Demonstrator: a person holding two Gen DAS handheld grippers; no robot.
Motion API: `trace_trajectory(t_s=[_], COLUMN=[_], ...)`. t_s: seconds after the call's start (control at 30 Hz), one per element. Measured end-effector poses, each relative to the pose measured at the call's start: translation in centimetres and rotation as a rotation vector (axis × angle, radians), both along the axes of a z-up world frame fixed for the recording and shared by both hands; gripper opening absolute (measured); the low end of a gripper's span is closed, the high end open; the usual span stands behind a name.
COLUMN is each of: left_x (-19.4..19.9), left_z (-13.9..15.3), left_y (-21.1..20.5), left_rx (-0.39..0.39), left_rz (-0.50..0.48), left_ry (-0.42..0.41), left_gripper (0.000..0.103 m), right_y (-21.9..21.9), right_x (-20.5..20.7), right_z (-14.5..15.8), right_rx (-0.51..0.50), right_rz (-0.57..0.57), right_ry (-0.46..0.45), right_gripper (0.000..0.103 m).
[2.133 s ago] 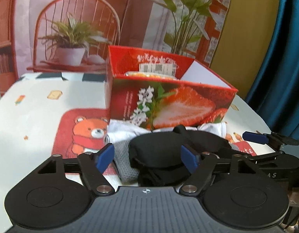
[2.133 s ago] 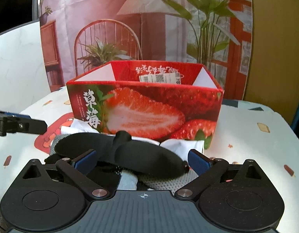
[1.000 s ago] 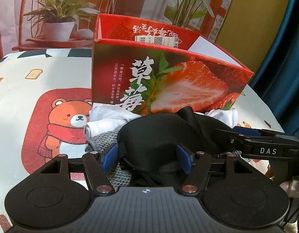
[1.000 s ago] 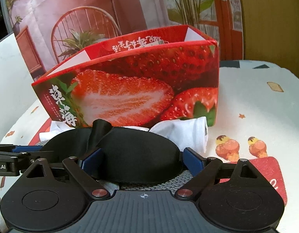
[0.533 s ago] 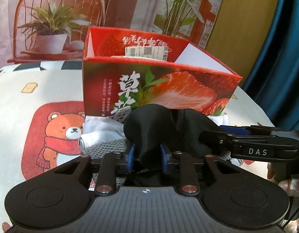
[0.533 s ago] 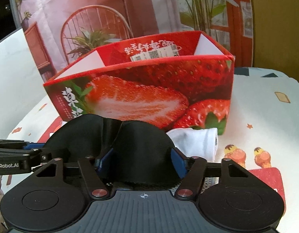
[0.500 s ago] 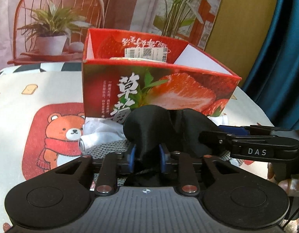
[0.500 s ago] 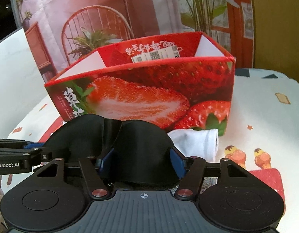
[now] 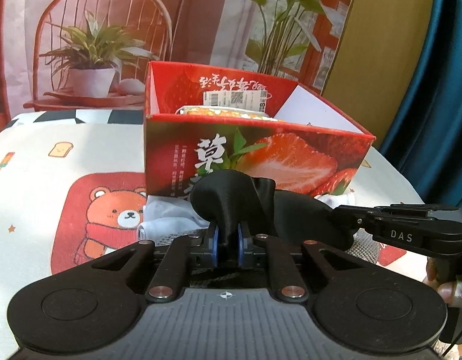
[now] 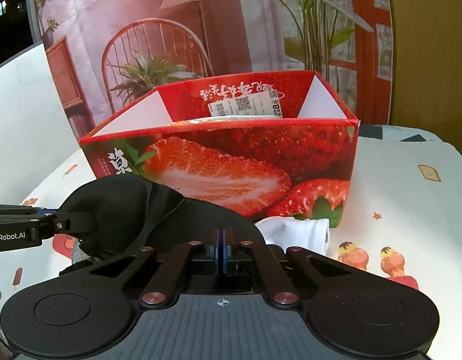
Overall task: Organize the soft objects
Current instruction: 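Close the left gripper on the black eye mask strap, then lift the black eye mask and carry it over the red box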
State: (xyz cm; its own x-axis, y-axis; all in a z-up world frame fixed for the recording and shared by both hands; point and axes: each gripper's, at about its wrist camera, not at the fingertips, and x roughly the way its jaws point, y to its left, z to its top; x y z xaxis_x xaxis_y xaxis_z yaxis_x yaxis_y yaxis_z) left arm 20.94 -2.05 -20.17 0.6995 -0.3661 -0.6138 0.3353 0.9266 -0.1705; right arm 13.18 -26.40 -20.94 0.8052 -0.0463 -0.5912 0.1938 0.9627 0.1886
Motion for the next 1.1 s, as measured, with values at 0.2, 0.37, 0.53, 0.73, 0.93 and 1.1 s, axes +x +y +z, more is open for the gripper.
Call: trace_trajectory(t_s=[0.2,0.37,0.53,0.73,0.93,1.1], left_x=[0.1,0.1,0.0,-0.2,-0.3,-0.2], left_z=[-0.5,-1.1,-1.8,-2.1,-2.7,-3.0], left_y=[0.3,0.4,0.8,0.9,1.2,1.4], left_rx=[-0.009,-0.014,-0.026,-0.038,-0.049,-0.061], left_rz=[0.009,0.013,0.017,0.015,0.016,0.02], left_ry=[0.017,0.035,0.053,0.059,0.07,0.079], left_gripper=[0.013,0.013,0.013,0.014,0.015,0.016], right_y=[-0.2,-0.7,-1.1,-1.3,-1.8,-2.0], right_x=[-0.4,-0.5,-0.7,-1.2,-1.5,-1.2], right_z=[-0.5,-1.0,-1.3,-1.5,-1.7,-2.1], right_rx=[0.023,0.064,0.087,0.109,0.132,0.143], right_rz=[-0.014,-0.036,-0.054,-0.06,-0.069,-0.072], right_ry=[0.006,0.008,0.006,0.002,0.002,0.01], right_gripper=[0.012,0.021,0.034,0.041,0.047,0.055])
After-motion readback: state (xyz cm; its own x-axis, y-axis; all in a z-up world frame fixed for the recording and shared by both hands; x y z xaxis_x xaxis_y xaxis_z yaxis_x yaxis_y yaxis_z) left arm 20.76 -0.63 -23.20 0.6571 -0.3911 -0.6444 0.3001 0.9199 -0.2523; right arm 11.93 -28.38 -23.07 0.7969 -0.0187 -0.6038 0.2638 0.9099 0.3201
